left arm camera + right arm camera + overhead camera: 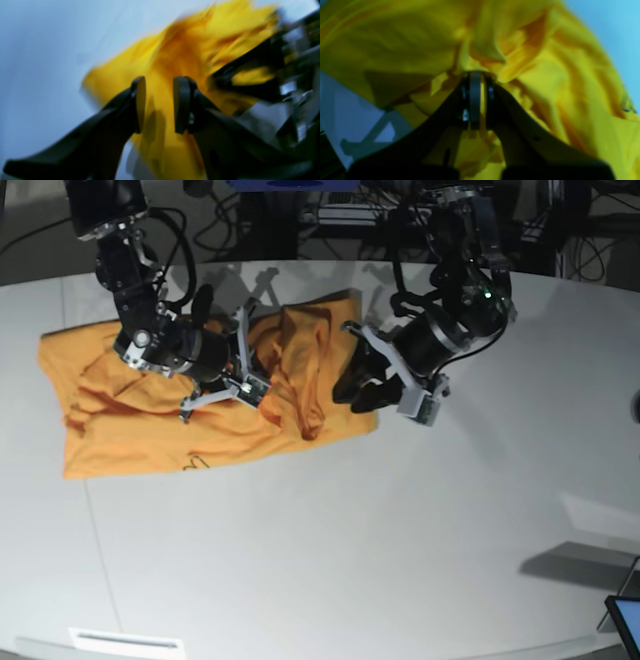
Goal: Fold the T-shirt properly
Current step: 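Lay the hem end over the collar end, bringing both grippers together, then release the shirt and pull both grippers back to its ends, then grasp the folded shirt's edges with both grippers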
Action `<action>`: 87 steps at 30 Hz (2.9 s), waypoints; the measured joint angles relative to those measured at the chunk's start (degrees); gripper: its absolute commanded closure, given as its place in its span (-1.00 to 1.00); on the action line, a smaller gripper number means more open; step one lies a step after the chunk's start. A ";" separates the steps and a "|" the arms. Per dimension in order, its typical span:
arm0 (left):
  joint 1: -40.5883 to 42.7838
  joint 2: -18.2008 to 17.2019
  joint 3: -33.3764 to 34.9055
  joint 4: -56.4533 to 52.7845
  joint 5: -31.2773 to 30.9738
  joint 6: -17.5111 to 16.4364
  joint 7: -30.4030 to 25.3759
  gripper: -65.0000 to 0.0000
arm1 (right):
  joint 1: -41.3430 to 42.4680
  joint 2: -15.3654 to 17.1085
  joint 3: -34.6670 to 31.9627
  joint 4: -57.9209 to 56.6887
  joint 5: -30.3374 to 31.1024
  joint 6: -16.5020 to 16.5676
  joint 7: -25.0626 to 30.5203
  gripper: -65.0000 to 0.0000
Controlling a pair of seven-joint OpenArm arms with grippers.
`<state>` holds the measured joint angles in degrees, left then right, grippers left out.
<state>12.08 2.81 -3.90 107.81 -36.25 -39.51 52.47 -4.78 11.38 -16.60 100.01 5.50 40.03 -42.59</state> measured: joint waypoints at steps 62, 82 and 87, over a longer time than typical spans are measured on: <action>1.92 -17.42 -7.13 -6.16 0.87 8.04 1.05 1.00 | 6.23 9.14 23.45 -11.54 0.55 0.15 -7.15 -0.08; 0.66 -16.79 -4.24 -9.92 0.28 8.00 0.24 1.00 | 10.73 15.82 29.27 -16.61 19.17 -0.02 -18.05 -0.12; 0.66 -16.76 -4.24 -10.01 0.26 8.00 0.24 1.00 | 11.30 15.85 33.33 -15.34 24.30 -0.17 -25.75 -0.35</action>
<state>12.73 -13.96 -8.14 97.80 -35.99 -31.51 52.71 6.52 27.22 16.73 84.66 29.80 39.86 -68.34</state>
